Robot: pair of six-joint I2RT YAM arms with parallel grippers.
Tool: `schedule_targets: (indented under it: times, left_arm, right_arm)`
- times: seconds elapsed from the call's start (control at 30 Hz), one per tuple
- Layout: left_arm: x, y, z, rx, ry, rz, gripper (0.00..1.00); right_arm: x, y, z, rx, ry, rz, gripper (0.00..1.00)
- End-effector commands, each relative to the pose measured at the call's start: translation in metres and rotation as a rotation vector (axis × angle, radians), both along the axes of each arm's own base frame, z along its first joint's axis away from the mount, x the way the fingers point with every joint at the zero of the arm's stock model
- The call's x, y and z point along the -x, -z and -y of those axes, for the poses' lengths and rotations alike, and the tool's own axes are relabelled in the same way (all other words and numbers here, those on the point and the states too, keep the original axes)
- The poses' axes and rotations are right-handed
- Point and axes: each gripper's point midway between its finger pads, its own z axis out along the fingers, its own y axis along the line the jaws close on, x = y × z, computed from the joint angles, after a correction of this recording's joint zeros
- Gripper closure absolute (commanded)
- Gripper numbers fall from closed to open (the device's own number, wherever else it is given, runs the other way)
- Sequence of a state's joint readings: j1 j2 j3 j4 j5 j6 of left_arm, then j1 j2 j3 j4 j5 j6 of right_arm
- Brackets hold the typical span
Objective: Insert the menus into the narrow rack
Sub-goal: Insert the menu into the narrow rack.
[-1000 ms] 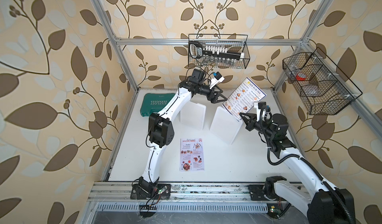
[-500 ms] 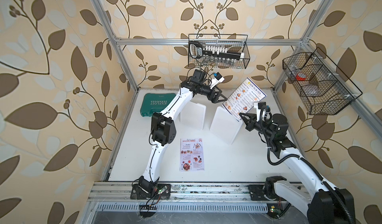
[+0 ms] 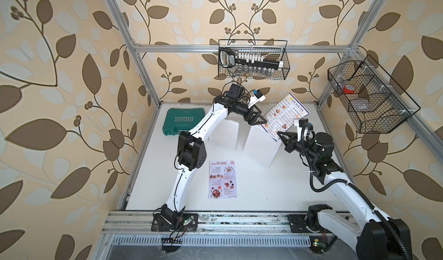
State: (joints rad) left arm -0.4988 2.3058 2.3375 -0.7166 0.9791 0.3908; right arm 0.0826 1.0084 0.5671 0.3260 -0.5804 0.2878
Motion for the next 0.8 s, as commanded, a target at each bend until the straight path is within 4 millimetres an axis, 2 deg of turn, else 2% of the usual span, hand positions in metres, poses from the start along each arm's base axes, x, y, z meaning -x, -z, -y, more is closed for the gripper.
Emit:
schedule_targets:
  times: [0.0, 0.47, 0.77]
  left_arm:
    - [0.02, -0.015, -0.001, 0.026, 0.056, 0.018, 0.02]
    - [0.03, -0.028, -0.003, 0.058, 0.089, 0.02, 0.07]
    - [0.046, -0.036, -0.009, 0.067, 0.118, 0.023, 0.1]
  right_arm:
    - [0.004, 0.005, -0.002, -0.007, -0.017, -0.01, 1.0]
    - [0.006, 0.006, 0.0, -0.004, -0.01, -0.014, 1.0]
    - [0.005, 0.006, 0.0, -0.004, -0.009, -0.014, 1.0]
